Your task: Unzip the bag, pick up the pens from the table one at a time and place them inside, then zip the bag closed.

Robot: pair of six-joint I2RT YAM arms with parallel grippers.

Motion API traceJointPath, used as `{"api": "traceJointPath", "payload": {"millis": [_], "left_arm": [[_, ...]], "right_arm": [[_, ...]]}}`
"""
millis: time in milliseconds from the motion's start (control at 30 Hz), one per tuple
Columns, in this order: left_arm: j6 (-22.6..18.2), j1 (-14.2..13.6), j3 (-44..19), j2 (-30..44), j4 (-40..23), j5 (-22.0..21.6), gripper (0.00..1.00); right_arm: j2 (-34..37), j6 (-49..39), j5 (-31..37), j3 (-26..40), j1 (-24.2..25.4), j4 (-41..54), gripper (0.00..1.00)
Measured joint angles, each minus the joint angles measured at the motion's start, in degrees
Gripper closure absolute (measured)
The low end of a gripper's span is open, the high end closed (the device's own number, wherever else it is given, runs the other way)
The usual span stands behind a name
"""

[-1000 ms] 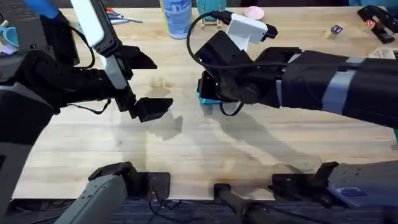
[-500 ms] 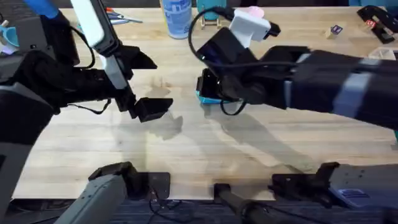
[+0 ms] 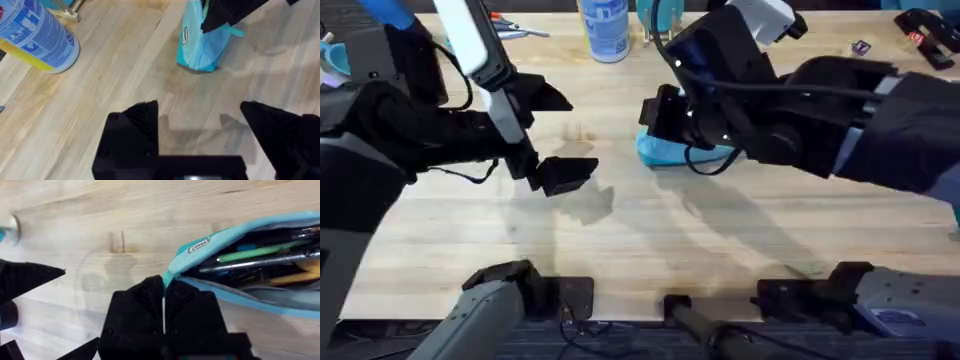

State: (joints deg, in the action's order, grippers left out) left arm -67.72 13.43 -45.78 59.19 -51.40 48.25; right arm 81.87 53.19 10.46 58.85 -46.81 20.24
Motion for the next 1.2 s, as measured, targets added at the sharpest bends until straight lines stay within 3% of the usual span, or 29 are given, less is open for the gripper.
{"api": "traceJointPath", "payload": {"millis": [800, 1000, 1200], "left_arm": [[0.0, 0.0, 0.0, 0.5, 2.8, 1.6, 0.008], [0.0, 0.0, 0.0, 4.7, 2.8, 2.4, 0.008], [-0.2, 0.0, 0.0, 12.7, 5.6, 7.5, 0.007]], "right_arm": [[0.0, 0.0, 0.0, 0.0, 0.0, -0.1, 0.971], [0.0, 0.0, 0.0, 0.0, 0.0, -0.1, 0.971], [0.0, 0.0, 0.0, 0.0, 0.0, -0.1, 0.971]]}}
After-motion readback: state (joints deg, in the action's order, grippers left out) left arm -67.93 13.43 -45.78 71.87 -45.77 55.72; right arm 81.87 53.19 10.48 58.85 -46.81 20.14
